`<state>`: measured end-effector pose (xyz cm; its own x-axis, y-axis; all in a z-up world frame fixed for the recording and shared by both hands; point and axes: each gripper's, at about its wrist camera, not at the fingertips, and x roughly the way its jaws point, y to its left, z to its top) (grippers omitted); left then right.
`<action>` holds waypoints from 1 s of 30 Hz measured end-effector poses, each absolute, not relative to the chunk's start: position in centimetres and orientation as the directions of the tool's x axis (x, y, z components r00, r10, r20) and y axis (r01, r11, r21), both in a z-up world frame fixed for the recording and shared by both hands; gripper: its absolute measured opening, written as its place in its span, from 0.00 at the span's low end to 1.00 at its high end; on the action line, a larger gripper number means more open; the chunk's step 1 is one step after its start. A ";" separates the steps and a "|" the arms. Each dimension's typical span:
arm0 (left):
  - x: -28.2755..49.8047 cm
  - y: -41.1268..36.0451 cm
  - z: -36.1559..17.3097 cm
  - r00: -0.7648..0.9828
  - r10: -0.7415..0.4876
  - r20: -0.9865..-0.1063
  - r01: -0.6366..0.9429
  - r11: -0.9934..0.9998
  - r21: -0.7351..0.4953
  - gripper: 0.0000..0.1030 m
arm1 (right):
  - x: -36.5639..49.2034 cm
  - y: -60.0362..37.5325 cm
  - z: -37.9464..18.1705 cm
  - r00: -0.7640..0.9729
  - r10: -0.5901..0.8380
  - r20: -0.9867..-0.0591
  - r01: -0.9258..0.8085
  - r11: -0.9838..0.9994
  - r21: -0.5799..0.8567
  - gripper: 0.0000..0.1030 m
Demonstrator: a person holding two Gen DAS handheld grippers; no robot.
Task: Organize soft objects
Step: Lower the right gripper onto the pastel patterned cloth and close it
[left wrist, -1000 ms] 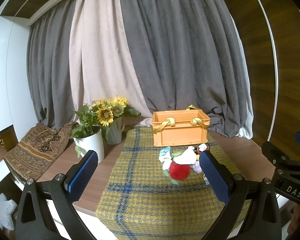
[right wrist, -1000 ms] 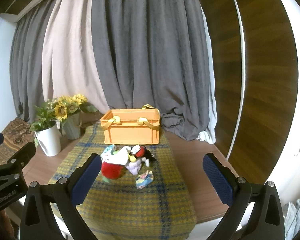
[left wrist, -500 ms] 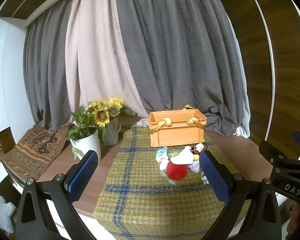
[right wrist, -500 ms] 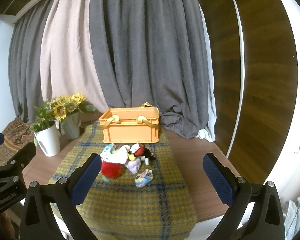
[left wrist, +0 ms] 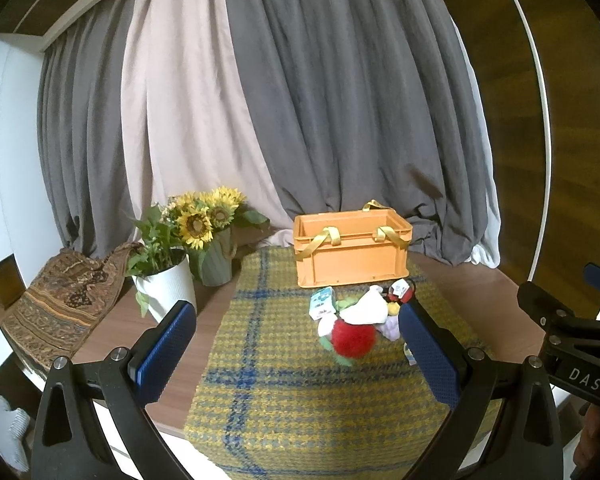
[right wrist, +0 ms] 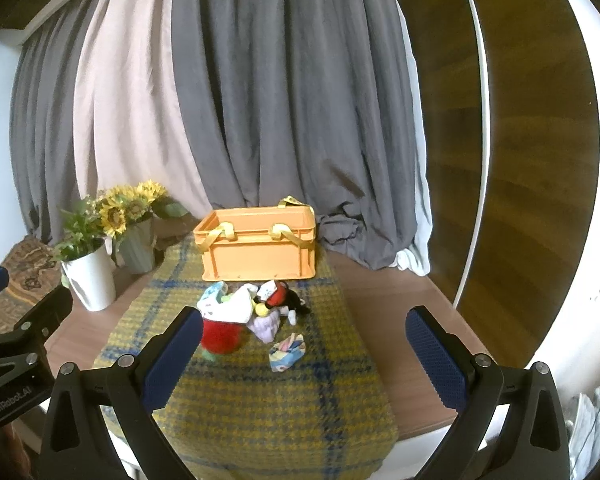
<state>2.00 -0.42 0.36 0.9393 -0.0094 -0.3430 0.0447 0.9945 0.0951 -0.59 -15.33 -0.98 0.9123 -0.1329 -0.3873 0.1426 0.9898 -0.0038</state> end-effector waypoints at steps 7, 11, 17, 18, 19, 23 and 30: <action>4.4 -0.1 -0.7 0.925 -0.034 -0.378 0.081 0.991 0.109 1.00 | 1.2 -15.0 -1.7 0.894 -0.151 -0.422 0.165 0.986 -0.002 0.99; 6.5 -0.1 -1.3 0.916 -0.051 -0.398 0.107 0.987 0.120 1.00 | 2.8 -15.0 -2.5 0.876 -0.169 -0.452 0.190 0.982 0.001 0.99; 10.5 -0.3 -2.3 0.889 -0.115 -0.444 0.187 0.975 0.122 1.00 | 5.5 -14.8 -3.7 0.845 -0.205 -0.493 0.238 0.971 0.005 0.99; 11.3 -0.4 -2.5 0.884 -0.127 -0.450 0.203 0.971 0.124 1.00 | 6.0 -14.8 -3.9 0.839 -0.213 -0.500 0.248 0.969 0.005 0.99; 11.9 -0.5 -2.6 0.880 -0.138 -0.455 0.217 0.968 0.127 1.00 | 6.5 -14.8 -4.2 0.833 -0.219 -0.509 0.257 0.966 0.005 0.99; 14.9 -1.1 -3.5 0.858 -0.181 -0.480 0.280 0.949 0.143 0.99 | 8.4 -15.1 -5.3 0.806 -0.234 -0.543 0.292 0.956 0.021 0.99; 19.9 -2.6 -5.5 0.793 -0.258 -0.552 0.398 0.905 0.150 0.95 | 11.9 -15.7 -8.1 0.748 -0.253 -0.614 0.359 0.932 0.054 0.99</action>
<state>19.95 -2.55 -5.51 0.7929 -0.2577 -0.5522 0.3984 0.9049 0.1498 11.91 -15.66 -8.12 0.7478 -0.2530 -0.6138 0.3593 0.9317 0.0538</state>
